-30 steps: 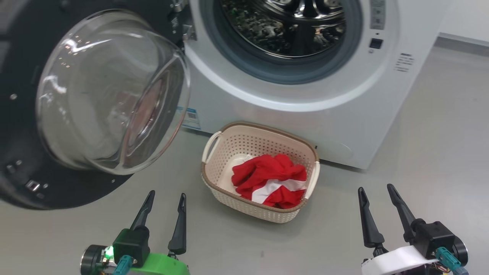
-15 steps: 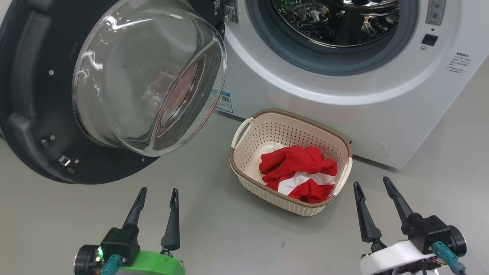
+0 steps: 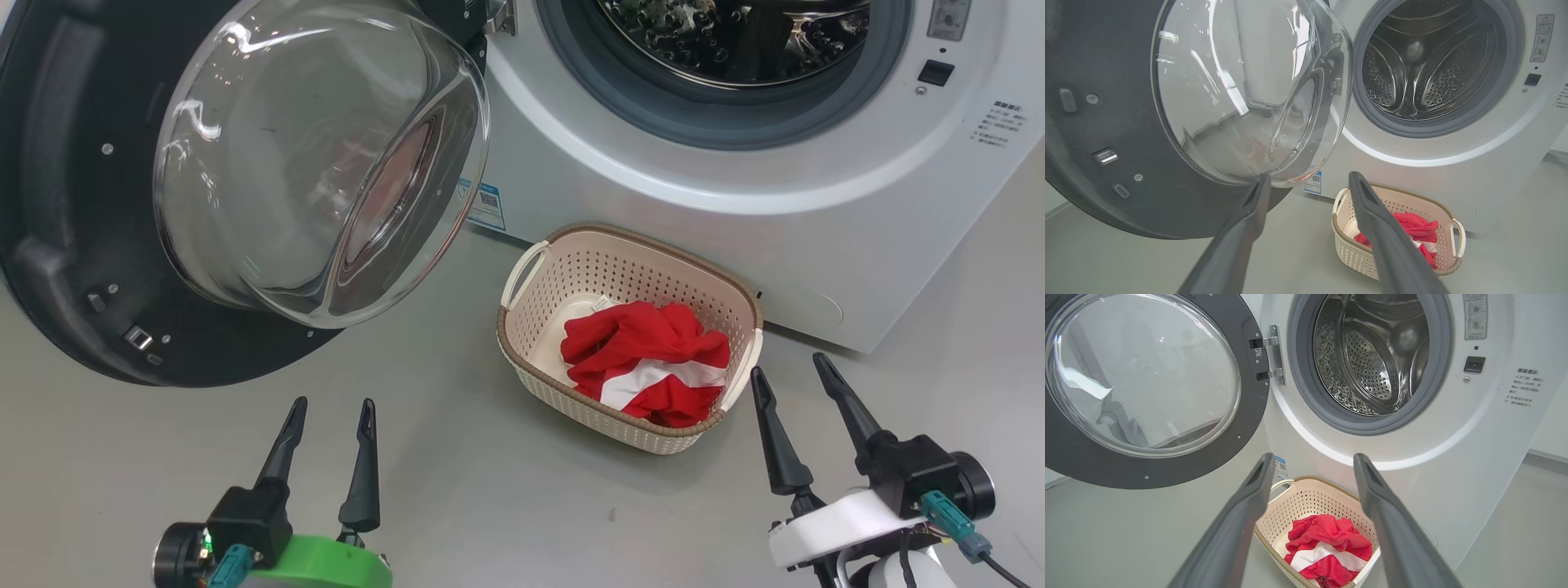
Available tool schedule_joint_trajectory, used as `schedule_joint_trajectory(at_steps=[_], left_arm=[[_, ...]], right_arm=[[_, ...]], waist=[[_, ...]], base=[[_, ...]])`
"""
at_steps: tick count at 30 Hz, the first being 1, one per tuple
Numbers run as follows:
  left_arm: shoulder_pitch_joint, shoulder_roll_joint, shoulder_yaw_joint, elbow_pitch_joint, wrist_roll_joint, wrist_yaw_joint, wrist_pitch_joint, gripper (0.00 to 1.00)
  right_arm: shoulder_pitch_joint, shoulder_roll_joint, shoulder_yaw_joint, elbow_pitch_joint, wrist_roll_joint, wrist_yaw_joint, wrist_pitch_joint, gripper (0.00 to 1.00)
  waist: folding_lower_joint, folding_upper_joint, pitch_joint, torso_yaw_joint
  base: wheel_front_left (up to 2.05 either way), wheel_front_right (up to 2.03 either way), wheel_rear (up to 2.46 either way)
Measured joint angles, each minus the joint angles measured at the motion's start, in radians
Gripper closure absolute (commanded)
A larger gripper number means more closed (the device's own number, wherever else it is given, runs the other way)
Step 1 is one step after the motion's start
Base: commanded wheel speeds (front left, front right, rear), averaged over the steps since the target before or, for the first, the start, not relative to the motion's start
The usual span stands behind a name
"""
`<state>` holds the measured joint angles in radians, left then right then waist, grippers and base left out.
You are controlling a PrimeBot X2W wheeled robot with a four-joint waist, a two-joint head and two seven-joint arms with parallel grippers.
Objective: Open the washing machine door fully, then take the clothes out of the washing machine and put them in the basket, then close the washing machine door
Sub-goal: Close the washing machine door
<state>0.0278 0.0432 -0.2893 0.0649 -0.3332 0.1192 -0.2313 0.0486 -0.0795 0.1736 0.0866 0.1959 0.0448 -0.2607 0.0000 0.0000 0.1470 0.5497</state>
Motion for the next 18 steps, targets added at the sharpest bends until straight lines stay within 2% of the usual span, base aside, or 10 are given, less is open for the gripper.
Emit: schedule_joint_trajectory(at_steps=[6, 7, 8, 9, 18], left_arm=[[0.001, 0.000, 0.000, -0.003, -0.003, 0.000, 0.000, 0.01], [0.001, 0.000, -0.001, -0.003, -0.003, 0.000, -0.001, 0.44], [0.001, 0.000, -0.002, -0.004, -0.005, 0.000, -0.008, 0.82], [0.001, 0.000, -0.002, -0.006, -0.006, 0.000, -0.008, 1.00], [0.001, 0.000, -0.025, -0.028, -0.023, 0.000, -0.009, 1.00]], right_arm=[[-0.014, -0.003, 0.000, 0.007, -0.005, 0.007, 0.000, 0.00], [-0.018, -0.004, 0.000, 0.008, -0.005, 0.007, 0.000, 0.00], [-0.021, -0.005, 0.000, 0.010, -0.005, 0.007, 0.000, 0.00], [-0.021, -0.006, 0.000, 0.012, -0.005, 0.007, 0.000, 0.00], [-0.024, -0.007, 0.002, 0.029, -0.005, 0.016, 0.000, 0.00]], waist=[[0.0000, 0.0000, 0.004, 0.001], [0.0000, 0.0000, 0.005, 0.001], [0.0000, 0.0000, 0.005, 0.001], [0.0000, 0.0000, 0.006, 0.001], [0.0000, 0.0000, 0.005, 0.001]], base=[[0.00, 0.00, 0.00], [0.00, 0.00, 0.00], [0.00, 0.00, 0.00], [0.00, 0.00, 0.00], [0.00, 0.00, 0.00]])
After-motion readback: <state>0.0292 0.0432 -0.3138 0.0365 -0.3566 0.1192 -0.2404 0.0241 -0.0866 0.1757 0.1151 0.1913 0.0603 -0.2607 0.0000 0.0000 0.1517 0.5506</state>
